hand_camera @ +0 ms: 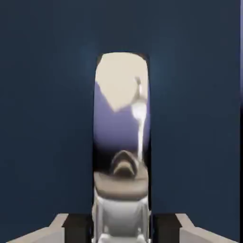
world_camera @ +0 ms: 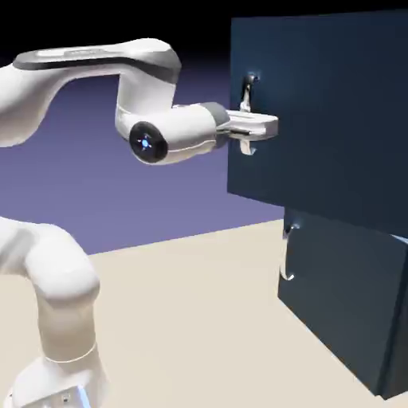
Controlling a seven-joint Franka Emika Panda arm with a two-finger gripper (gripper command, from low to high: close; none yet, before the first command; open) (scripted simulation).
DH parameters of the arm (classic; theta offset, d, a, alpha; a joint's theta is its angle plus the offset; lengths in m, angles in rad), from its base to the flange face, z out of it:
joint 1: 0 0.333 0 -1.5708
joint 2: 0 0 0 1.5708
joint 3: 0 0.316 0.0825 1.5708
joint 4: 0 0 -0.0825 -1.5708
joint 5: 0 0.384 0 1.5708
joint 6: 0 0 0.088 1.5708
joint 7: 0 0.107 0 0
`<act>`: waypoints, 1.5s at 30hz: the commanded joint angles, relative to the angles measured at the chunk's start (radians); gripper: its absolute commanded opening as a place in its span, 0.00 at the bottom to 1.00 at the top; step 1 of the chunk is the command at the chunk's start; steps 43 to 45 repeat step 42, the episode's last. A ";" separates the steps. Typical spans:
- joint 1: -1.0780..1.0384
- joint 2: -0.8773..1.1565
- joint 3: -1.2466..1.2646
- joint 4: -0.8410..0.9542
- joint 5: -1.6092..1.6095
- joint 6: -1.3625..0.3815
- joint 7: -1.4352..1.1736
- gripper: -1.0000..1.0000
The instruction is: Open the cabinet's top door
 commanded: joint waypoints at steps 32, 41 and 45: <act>0.328 -0.001 -0.960 0.618 -0.892 -1.296 0.247 0.00; 0.623 -0.042 -1.133 0.944 -0.971 -1.544 0.322 0.00; 0.654 -0.050 -1.147 0.980 -0.977 -1.569 0.332 0.00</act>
